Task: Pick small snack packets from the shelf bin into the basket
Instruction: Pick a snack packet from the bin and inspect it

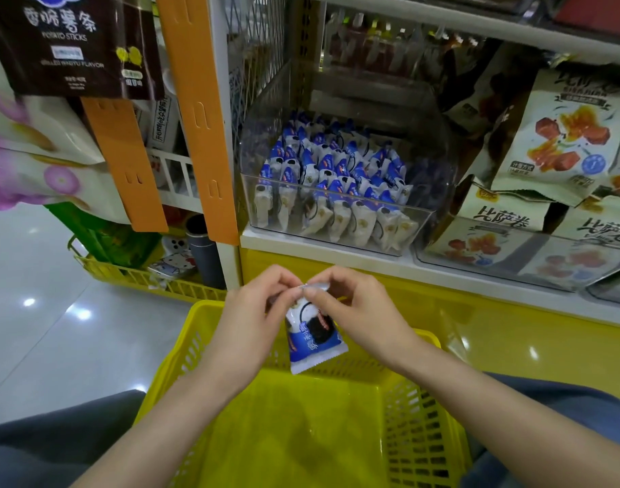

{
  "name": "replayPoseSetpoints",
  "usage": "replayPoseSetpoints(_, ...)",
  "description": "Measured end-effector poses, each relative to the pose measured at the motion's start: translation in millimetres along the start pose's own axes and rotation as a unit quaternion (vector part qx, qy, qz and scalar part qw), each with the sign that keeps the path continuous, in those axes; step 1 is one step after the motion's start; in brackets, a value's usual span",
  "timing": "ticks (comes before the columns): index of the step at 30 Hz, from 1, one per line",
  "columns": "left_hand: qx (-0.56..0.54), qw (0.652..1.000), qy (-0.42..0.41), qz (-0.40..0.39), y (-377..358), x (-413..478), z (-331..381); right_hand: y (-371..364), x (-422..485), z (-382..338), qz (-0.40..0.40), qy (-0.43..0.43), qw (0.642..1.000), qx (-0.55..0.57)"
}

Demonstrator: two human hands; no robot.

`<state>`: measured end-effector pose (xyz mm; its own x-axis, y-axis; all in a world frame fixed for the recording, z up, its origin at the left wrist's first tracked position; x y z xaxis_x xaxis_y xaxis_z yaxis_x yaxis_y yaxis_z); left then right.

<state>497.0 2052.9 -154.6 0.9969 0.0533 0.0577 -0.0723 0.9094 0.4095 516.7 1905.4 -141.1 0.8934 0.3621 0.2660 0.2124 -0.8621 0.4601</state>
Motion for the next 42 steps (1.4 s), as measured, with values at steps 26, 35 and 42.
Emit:
replayPoseSetpoints(26, -0.319, 0.901, 0.278, -0.099, -1, 7, 3, 5, -11, -8, -0.012, 0.306, 0.913, -0.271)
replayPoseSetpoints(35, -0.302, 0.924, 0.232, -0.030, 4, 10, 0, -3, -6, -7, 0.092, 0.037, 0.995, -0.018)
replayPoseSetpoints(42, -0.097, 0.992, 0.083, 0.010, -4, 5, 2, -2, 1, -5, 0.067, -0.161, 0.957, 0.232)
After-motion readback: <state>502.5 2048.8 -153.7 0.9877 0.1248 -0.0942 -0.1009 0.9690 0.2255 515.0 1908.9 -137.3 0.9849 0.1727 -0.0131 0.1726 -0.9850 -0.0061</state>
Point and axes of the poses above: each hand's wrist, its own x-axis towards the middle knuckle, its own y-axis out of the back of the hand, z = x × y, the point moved 1 cm from there along x, towards the middle knuckle, and after that the axes turned 13 degrees about y, right-handed, at the moved point
